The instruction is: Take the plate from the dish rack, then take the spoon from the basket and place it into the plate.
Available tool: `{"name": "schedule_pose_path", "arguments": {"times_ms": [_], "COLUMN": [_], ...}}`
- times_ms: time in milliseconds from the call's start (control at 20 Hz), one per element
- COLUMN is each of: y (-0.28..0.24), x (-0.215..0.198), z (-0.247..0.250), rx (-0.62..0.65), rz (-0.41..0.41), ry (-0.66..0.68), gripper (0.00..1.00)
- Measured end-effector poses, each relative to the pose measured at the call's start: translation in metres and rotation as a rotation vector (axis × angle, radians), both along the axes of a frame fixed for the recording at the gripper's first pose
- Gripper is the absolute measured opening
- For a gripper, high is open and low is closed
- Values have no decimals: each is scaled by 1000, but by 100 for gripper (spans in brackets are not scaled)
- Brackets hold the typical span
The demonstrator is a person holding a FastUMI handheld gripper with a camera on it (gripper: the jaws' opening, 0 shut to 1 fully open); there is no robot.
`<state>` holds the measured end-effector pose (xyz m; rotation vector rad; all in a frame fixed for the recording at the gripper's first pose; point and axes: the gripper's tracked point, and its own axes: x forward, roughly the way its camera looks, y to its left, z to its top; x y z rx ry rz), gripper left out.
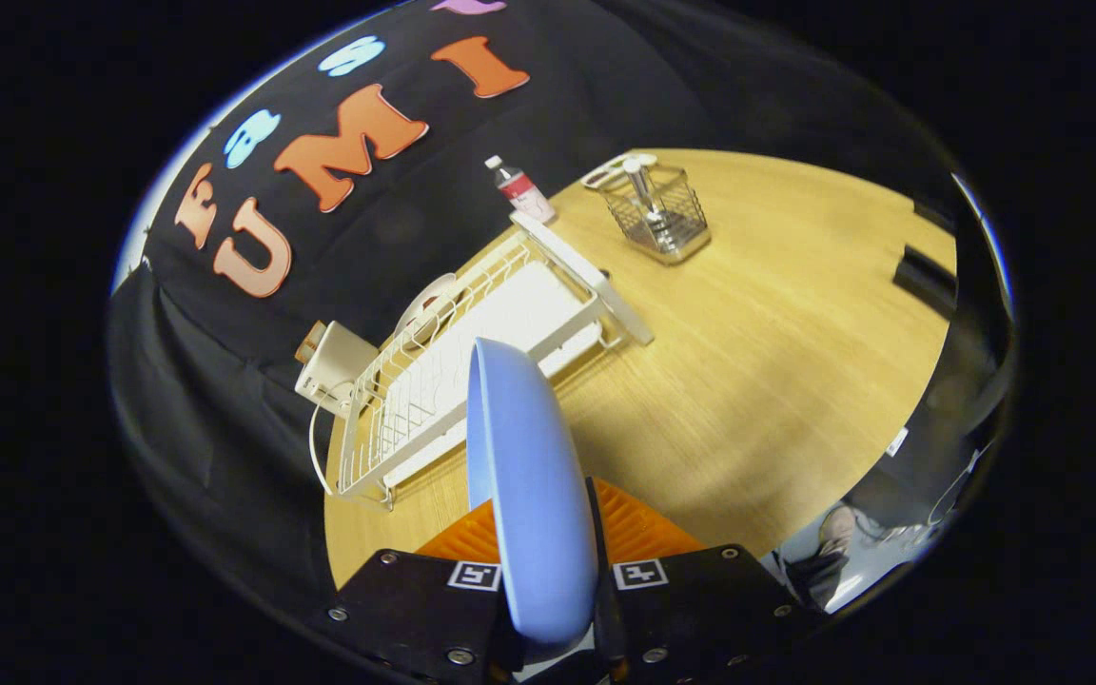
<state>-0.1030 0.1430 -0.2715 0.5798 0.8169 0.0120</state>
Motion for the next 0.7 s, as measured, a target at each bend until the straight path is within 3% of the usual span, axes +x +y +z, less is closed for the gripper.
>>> {"name": "schedule_pose_path", "arguments": {"times_ms": [550, 700], "y": [53, 56], "x": [8, 9], "z": [-41, -46], "rx": [239, 253], "rz": [-34, -34], "ry": [136, 159], "gripper": [28, 31]}}
